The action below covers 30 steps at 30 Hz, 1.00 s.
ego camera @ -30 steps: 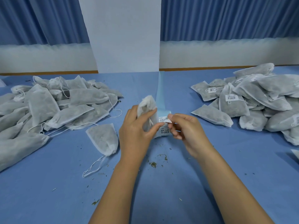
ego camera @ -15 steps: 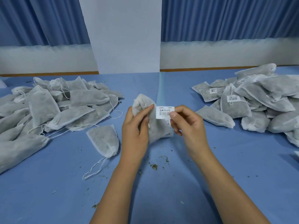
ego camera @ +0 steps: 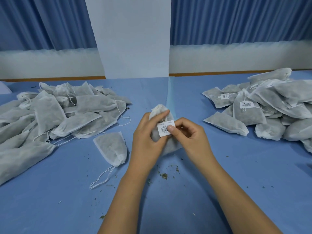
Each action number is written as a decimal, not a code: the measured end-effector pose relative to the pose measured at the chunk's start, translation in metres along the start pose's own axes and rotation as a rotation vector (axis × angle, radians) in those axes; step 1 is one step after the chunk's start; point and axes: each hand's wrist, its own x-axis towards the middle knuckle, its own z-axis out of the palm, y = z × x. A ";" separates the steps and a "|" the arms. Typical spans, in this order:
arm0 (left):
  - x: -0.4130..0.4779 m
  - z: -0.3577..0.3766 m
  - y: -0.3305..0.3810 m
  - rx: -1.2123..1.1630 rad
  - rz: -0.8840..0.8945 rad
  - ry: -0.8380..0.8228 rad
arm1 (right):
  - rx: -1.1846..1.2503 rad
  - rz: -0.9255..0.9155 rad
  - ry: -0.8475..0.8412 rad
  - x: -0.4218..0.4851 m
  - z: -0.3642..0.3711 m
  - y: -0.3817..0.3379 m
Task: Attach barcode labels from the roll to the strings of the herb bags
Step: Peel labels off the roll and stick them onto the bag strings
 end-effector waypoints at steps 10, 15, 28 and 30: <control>-0.001 0.001 -0.001 -0.051 -0.012 -0.049 | -0.329 -0.035 0.154 0.002 -0.005 0.005; -0.001 0.000 -0.002 -0.069 -0.004 -0.041 | -0.492 0.020 0.255 -0.001 -0.001 0.002; 0.000 0.000 0.000 -0.174 -0.011 0.010 | 0.000 0.004 0.143 -0.002 -0.001 0.001; 0.001 0.002 0.000 -0.218 -0.062 0.084 | -0.007 -0.008 0.124 -0.002 0.002 0.001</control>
